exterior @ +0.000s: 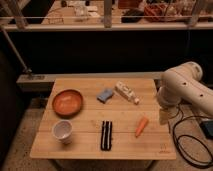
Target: Place the white sponge in the ceramic cup
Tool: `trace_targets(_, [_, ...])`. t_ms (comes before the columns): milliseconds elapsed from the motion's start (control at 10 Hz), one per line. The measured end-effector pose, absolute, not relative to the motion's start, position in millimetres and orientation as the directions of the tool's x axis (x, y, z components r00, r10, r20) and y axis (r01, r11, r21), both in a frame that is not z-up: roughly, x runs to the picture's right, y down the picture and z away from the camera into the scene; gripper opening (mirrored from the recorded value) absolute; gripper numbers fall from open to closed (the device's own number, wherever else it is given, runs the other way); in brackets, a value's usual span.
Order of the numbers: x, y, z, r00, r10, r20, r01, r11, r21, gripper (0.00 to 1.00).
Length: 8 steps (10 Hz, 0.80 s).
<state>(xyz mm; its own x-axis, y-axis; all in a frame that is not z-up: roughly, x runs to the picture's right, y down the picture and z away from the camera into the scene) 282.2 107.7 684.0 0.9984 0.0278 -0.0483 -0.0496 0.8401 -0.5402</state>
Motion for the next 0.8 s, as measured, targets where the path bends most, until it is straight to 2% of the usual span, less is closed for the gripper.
trace_targets(400, [277,104,689,0.999,0.019,-0.045,-0.040,0.843,-0.537,0.80])
trace_targets(800, [232,85,709,1.000,-0.007,-0.017,-0.003,0.848,-0.529,0.80])
